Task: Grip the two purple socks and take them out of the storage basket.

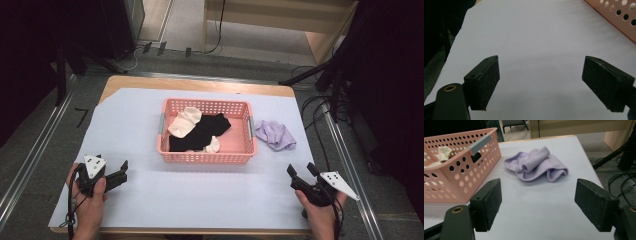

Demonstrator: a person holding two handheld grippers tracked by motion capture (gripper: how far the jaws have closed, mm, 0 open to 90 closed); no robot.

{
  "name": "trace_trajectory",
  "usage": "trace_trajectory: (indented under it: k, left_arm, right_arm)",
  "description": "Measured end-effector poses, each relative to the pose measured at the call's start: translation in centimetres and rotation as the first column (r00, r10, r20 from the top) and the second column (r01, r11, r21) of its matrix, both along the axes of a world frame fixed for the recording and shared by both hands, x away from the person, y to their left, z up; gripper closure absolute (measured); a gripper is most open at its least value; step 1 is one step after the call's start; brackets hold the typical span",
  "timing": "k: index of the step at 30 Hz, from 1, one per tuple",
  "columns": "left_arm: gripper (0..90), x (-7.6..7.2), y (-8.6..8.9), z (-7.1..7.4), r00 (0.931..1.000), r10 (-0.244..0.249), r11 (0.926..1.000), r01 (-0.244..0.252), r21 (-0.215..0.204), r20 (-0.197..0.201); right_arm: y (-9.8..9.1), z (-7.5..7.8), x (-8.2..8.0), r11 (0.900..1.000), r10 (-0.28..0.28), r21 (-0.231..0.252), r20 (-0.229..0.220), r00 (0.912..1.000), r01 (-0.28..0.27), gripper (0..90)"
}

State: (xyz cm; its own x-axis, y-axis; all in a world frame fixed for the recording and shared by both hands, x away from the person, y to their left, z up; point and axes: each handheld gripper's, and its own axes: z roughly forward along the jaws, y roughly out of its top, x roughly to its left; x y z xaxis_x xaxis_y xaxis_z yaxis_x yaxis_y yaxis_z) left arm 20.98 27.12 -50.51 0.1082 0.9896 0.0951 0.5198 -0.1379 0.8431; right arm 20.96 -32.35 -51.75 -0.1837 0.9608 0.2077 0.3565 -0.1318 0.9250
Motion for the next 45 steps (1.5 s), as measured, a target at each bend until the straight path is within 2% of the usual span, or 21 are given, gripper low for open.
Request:
trace_trajectory:
  k: [4, 8, 11, 12, 14, 16, 19, 22, 26, 33, 45]
  left_arm:
    - [15.4, 0.0, 0.1, 0.0, 1.0000, 0.001, 0.9999, 0.000, -0.011, 0.006]
    - [15.4, 0.0, 0.4, 0.0, 1.0000, 0.002, 0.9990, -0.002, -0.044, 0.007]
    - [15.4, -0.1, 0.3, 0.0, 1.0000, 0.001, 0.9992, -0.001, -0.039, 0.006]
    - [15.4, -0.1, 0.3, 0.0, 1.0000, -0.001, 0.9992, 0.001, -0.039, 0.008]
    - [15.4, -0.1, 0.3, 0.1, 1.0000, 0.002, 0.9991, -0.002, -0.042, 0.005]
    - [15.4, 0.0, 0.4, 0.1, 1.0000, -0.001, 0.9991, 0.001, -0.042, 0.006]
    - [15.4, -0.1, 0.3, 0.1, 1.0000, 0.002, 0.9990, -0.002, -0.044, 0.005]
    - [15.4, 0.0, 0.3, 0.0, 1.0000, -0.001, 0.9991, 0.001, -0.043, 0.004]
    - [15.4, 0.0, 0.3, 0.0, 1.0000, -0.003, 0.9992, 0.003, -0.041, 0.004]
    - [15.4, 0.0, 0.3, 0.0, 1.0000, -0.003, 0.9993, 0.003, -0.038, 0.005]
    - [15.4, 0.0, 0.2, 0.0, 1.0000, -0.001, 0.9993, 0.002, -0.037, 0.005]
  right_arm:
    - [-0.8, -0.3, -1.0, 0.9999, -0.017, -0.002, -0.007, 0.9998, 0.017, 22.1]
    - [-1.7, -0.7, -2.3, 0.9992, -0.035, -0.022, -0.012, 0.9993, 0.035, 22.1]
    - [-2.1, -1.0, -2.9, 0.9986, -0.048, -0.024, -0.015, 0.9987, 0.048, 21.6]
    - [-2.3, -1.0, -3.2, 0.9986, -0.054, 0.001, 0.001, 0.9986, 0.054, 21.0]
    - [-2.5, -1.1, -3.3, 0.9975, -0.070, 0.011, 0.011, 0.9975, 0.070, 21.8]
    - [-2.3, -1.1, -3.4, 0.9979, -0.064, 0.010, 0.003, 0.9980, 0.064, 22.2]
    - [-1.9, -1.1, -3.1, 0.9985, -0.037, -0.040, -0.005, 0.9993, 0.037, 26.3]
    - [-1.7, -1.1, -2.9, 0.9978, -0.035, -0.056, -0.029, 0.9989, 0.034, 28.1]
    - [-1.6, -1.1, -2.9, 0.9970, -0.020, -0.076, -0.027, 0.9994, 0.018, 26.6]
    - [-2.0, -1.2, -2.9, 0.9998, -0.003, -0.021, -0.025, 0.9997, 0.003, 19.4]
    - [-2.1, -1.2, -2.9, 0.9998, 0.000, -0.022, -0.022, 0.9998, -0.001, 19.0]
